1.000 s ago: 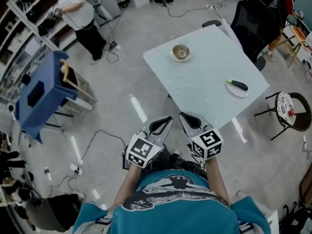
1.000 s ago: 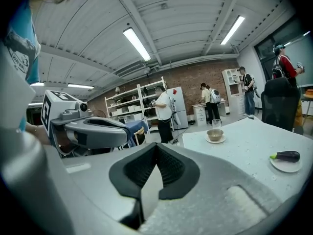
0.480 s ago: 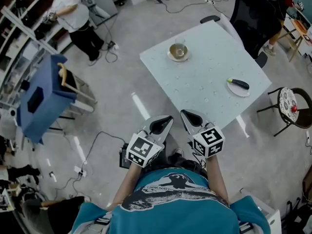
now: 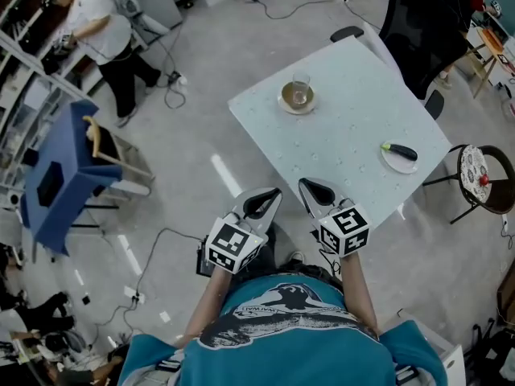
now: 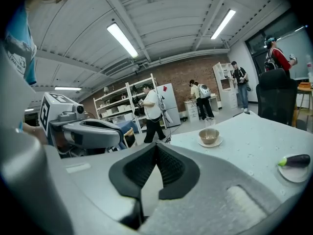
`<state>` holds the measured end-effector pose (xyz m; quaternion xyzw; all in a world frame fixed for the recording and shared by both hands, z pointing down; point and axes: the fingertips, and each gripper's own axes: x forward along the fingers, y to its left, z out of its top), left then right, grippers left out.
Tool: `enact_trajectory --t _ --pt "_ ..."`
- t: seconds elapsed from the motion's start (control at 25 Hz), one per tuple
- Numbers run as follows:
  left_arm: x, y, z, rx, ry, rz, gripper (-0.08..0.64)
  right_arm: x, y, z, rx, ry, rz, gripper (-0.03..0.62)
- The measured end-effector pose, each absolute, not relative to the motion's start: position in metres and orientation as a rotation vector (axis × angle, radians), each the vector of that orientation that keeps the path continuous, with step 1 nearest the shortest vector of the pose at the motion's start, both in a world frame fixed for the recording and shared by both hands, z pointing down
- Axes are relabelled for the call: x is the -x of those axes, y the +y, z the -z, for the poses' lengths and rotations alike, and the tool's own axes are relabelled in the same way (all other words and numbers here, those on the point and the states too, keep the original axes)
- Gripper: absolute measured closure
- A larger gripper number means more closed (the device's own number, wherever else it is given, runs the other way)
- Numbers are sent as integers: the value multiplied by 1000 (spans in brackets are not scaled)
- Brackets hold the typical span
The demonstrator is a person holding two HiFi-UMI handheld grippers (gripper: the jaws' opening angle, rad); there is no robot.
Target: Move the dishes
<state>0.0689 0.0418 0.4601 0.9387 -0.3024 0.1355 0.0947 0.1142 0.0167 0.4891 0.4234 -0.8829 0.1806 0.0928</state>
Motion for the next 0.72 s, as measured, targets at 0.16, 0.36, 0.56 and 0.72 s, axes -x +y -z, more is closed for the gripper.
enact_trajectory --t 0.16,0.36,0.56,0.72 --pt "-55 0 -450 -2811 -856 -375 538 -98 -23 -482 -1277 -2610 -531 589" --pt "-30 -49 -445 -2821 -834 -363 537 -77 -69 -479 -1301 -2589 -532 590" --pt "-8 -89 -444 -2824 -807 -360 537 -58 -108 -480 -1318 -2559 -538 589" --pt "7 -114 -447 -2815 -788 -344 537 -51 -134 -482 -1365 -2520 -546 589"
